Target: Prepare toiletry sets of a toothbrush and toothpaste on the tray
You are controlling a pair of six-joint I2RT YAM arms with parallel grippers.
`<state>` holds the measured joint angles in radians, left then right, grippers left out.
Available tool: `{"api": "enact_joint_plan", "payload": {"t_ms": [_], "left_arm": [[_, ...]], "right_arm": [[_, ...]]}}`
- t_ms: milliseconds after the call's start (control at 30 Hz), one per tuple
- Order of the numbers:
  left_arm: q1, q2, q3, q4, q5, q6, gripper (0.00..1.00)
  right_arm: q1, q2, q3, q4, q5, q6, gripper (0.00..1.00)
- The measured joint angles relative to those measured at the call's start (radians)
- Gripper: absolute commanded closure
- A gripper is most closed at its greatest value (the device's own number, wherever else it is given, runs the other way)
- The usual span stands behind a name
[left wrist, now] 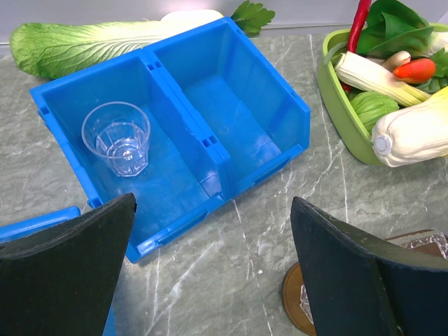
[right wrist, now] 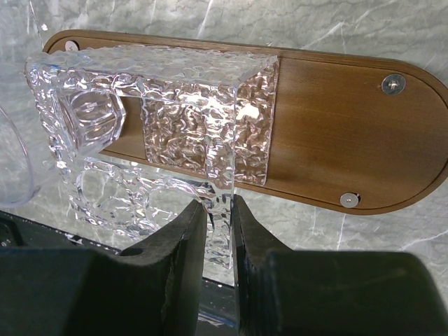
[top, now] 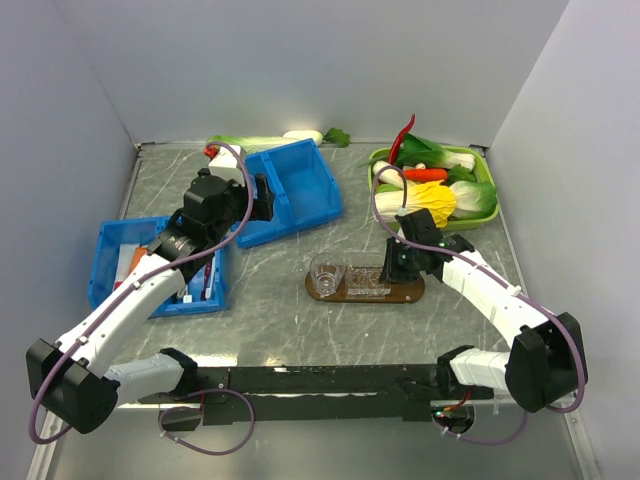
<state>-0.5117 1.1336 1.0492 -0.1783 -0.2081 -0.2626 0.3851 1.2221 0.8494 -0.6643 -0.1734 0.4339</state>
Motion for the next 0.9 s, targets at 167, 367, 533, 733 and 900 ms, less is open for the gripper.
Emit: {"api": "enact_joint_plan", "payload": {"t_ms": [167, 367, 533, 733, 900], "left_arm": [[0.000, 0.000, 0.000, 0.000, 0.000, 0.000, 0.04], [0.000, -0.005, 0.000, 0.000, 0.000, 0.006, 0.04], [0.000, -0.006, 0.000, 0.000, 0.000, 0.007, 0.03], [0.000, -0.006, 0.000, 0.000, 0.000, 0.007, 0.04], [0.000, -0.006, 0.000, 0.000, 0.000, 0.007, 0.03]], "right_arm": [[0.000, 0.005, 0.000, 0.006, 0.000, 0.000, 1.00], [0.000, 0.011, 0.000, 0.019, 0.003, 0.000, 1.00], [0.000, 0.011, 0.000, 0.021, 0.004, 0.000, 1.00], [0.000, 0.011, 0.000, 0.021, 0.004, -0.001, 0.95], [0.000, 0.013, 0.000, 0.021, 0.003, -0.004, 0.87]]}}
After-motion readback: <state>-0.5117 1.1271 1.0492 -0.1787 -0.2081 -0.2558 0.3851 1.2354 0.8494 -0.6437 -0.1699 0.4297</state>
